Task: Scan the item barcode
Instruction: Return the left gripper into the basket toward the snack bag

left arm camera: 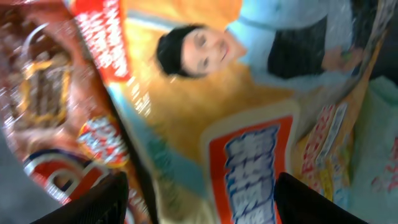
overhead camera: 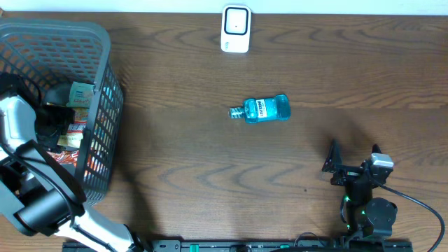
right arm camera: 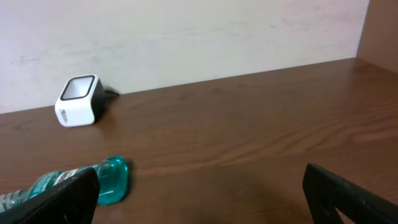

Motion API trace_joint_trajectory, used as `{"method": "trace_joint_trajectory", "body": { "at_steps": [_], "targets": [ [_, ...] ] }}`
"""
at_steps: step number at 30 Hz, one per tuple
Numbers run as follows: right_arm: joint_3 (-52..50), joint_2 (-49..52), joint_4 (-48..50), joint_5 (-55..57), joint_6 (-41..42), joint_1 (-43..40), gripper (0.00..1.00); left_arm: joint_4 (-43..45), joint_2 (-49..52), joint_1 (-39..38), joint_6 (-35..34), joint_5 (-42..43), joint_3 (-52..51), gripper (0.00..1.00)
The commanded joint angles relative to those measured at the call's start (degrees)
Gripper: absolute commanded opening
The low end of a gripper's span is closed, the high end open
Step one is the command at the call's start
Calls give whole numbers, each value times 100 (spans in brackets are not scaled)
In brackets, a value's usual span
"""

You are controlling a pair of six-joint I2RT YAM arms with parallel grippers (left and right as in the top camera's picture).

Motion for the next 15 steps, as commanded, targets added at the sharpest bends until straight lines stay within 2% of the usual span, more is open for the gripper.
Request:
{"method": "trace_joint_trajectory", "body": {
  "at_steps": [1, 7, 9, 12, 14, 15],
  "targets": [
    [-9, -31, -22, -15, -83, -20, 99, 160, 254, -59, 59, 72, -20, 75],
    [-9, -31, -22, -15, -83, -20, 99, 343, 592, -321, 59, 72, -22, 75],
    [-9, -31, -22, -15, -83, -20, 99, 339, 702, -452, 59, 74, -22, 62],
    [-9, -31, -22, -15, -81, -20, 99, 372, 697, -555, 59, 72, -2, 27],
    [-9, -31, -22, -15, -83, -20, 99, 332, 623, -557, 61, 70, 90, 8],
    [-9, -31, -22, -15, -83, -20, 99, 304, 570, -538, 66, 70, 138, 8]
  ]
}}
